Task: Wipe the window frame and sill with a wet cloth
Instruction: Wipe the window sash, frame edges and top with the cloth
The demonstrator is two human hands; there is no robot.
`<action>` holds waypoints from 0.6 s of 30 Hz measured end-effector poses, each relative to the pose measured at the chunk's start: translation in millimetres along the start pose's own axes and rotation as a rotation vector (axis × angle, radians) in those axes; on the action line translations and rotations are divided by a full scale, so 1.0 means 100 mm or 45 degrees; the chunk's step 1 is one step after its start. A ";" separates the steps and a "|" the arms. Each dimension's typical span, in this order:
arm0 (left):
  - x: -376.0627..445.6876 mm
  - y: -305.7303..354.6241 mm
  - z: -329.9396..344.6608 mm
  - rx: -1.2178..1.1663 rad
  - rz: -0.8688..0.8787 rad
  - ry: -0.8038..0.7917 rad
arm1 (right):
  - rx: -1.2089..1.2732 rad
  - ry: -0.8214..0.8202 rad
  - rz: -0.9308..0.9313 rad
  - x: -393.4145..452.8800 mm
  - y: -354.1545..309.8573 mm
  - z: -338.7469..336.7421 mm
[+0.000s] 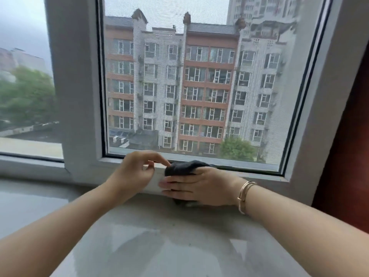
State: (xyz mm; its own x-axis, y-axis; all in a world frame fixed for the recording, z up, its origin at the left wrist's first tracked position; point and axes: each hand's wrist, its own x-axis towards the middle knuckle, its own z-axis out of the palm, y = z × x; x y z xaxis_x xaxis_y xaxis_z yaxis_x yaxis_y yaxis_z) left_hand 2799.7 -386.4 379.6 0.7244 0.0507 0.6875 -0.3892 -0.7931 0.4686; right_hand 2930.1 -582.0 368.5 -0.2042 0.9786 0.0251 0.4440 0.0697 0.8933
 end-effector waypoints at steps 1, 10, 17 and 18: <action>-0.03 -0.04 -0.06 0.025 -0.009 0.036 | 0.023 -0.045 0.024 0.09 -0.04 0.00; -0.06 -0.49 -0.60 0.420 -0.268 0.751 | 0.057 0.014 0.023 -0.05 -0.05 -0.04; -0.05 -0.80 -1.02 0.138 -0.494 0.743 | 0.110 0.234 0.039 1.06 -0.15 0.08; -0.05 -0.82 -1.06 0.113 -0.499 0.716 | 0.131 0.253 0.034 1.29 -0.16 0.09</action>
State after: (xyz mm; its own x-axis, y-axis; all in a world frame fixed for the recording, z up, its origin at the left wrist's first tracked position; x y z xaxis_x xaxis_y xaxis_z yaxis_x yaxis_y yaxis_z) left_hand 2768.0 -256.9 396.9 0.3875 0.6318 0.6713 -0.0936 -0.6974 0.7105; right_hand 2904.5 -455.2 353.6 -0.3548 0.9236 0.1454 0.5360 0.0735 0.8410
